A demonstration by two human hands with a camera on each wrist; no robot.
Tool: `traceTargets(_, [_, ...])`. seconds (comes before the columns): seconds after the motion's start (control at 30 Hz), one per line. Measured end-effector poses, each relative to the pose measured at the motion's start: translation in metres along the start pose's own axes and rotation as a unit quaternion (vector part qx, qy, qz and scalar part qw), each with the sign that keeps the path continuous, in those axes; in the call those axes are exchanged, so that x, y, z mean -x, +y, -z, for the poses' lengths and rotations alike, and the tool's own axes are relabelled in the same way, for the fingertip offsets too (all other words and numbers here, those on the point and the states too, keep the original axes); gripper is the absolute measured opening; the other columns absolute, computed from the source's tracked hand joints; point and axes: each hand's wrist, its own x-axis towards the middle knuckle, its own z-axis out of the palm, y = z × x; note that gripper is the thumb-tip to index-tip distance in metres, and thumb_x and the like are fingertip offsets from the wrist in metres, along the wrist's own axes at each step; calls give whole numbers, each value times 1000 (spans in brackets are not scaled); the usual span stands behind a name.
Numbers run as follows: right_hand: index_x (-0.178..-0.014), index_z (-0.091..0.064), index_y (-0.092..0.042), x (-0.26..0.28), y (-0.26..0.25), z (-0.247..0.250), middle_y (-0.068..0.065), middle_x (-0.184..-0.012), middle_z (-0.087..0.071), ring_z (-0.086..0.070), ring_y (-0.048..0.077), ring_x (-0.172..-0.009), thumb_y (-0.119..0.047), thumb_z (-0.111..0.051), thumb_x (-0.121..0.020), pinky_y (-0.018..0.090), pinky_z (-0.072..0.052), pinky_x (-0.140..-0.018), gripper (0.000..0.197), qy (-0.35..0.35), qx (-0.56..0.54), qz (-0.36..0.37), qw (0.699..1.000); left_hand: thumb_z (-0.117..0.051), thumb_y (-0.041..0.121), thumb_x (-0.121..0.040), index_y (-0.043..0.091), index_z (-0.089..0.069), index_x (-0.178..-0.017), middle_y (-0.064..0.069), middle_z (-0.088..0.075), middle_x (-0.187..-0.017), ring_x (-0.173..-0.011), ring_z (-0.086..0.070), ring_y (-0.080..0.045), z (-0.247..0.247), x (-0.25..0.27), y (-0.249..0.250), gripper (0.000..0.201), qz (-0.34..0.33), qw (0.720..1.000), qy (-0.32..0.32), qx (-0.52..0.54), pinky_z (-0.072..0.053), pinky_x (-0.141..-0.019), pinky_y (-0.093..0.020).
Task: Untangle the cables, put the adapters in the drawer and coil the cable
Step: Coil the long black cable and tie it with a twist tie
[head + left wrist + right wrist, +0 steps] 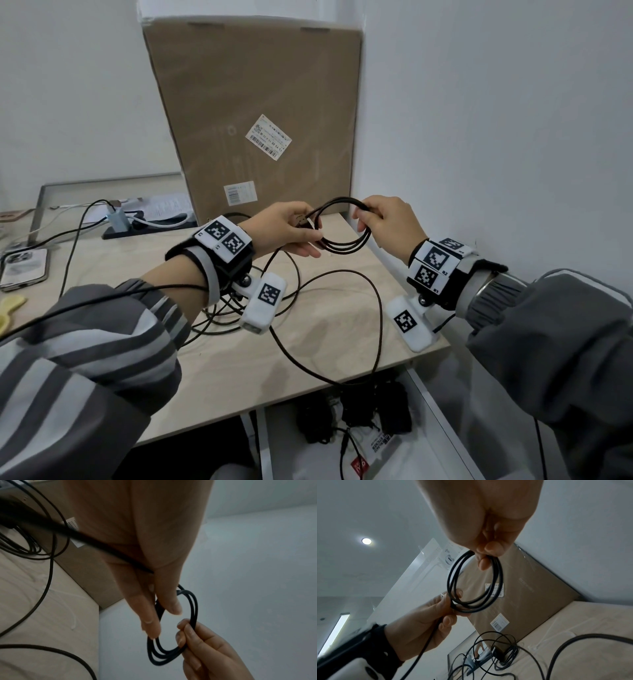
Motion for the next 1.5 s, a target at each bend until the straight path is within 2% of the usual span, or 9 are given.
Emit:
traceTargets(0.23, [-77, -62, -17, 4, -3, -5, -3, -66, -62, -44, 8, -46, -8, -48, -96, 21, -39, -45, 25, -12, -106, -51, 993, -54, 13, -96, 2, -55, -102, 2, -70, -78, -48, -55, -4, -5, 1, 4, 12, -22, 998, 52, -6, -40, -42, -14])
traceTargets(0.4, [-82, -63, -14, 6, -6, -7, 0, -74, -69, -46, 7, -52, -12, -53, -93, 20, -36, -50, 15, -87, -98, -99, 986, -42, 17, -101, 13, -44, -92, -9, -68, -81, -48, -40, -9, -12, -4, 5, 10, -16, 997, 77, 5, -33, -45, -19])
traceTargets(0.57, [-106, -65, -8, -7, -22, 3, 9, -104, -69, -63, 20, -100, -27, -63, -90, 34, -47, -92, 24, -202, 54, 7, 978, -46, 19, -99, 15, -46, -89, 0, -60, -68, -47, -40, -8, -13, -7, 11, 11, -19, 978, 31, -207, -34, -46, -19])
traceTargets(0.77, [-87, -72, -8, -23, -40, -16, -1, -71, -68, -60, 11, -63, -49, -41, -96, 25, -43, -66, 53, -246, 146, 25, 958, -51, 13, -95, 15, -58, -80, 1, -58, -62, -39, -45, 3, -18, -5, 25, 16, -69, 954, 19, -290, -31, -41, -8])
traceTargets(0.9, [-66, -57, -10, -20, -43, -19, 0, -64, -54, -49, 13, -61, -42, -38, -100, 29, -37, -66, 50, -200, 131, 20, 971, -61, 27, -91, 11, -45, -102, 6, -63, -66, -41, -44, 6, -15, -9, 13, 25, -42, 961, 85, -260, -32, -42, -11])
traceTargets(1.1, [-68, -50, -13, -23, -34, -22, -2, -61, -47, -39, 9, -52, -24, -45, -98, 26, -32, -58, 33, -42, -96, -41, 994, -60, 28, -92, 10, -51, -103, 5, -65, -74, -65, -53, -9, -13, -6, 7, 23, -50, 973, 122, -191, -42, -64, -22])
traceTargets(1.23, [-72, -47, -13, -18, -27, -25, 1, -60, -41, -29, 10, -49, -18, -39, -100, 26, -25, -52, 29, 13, -329, -115, 937, -47, 15, -99, 9, -53, -93, -1, -52, -69, -70, -65, -16, -19, -4, 5, 10, -46, 993, 104, 37, -50, -91, -39])
traceTargets(1.33, [-78, -50, -11, -13, -32, -20, 2, -61, -45, -33, 9, -49, -11, -36, -100, 23, -29, -52, 27, -2, -424, -146, 894, -38, 11, -102, 10, -50, -87, -1, -39, -67, -52, -47, -9, -22, -5, 14, 19, -51, 988, 120, 86, -54, -71, -33])
traceTargets(1.5, [-92, -60, -8, -9, -41, 2, 9, -66, -57, -52, 18, -51, -5, -32, -92, 26, -46, -58, 29, -128, -253, -143, 948, -34, 14, -102, 10, -46, -87, -1, -40, -69, -55, -39, -14, -17, -9, 33, 20, -36, 979, 99, -175, -42, -55, -28])
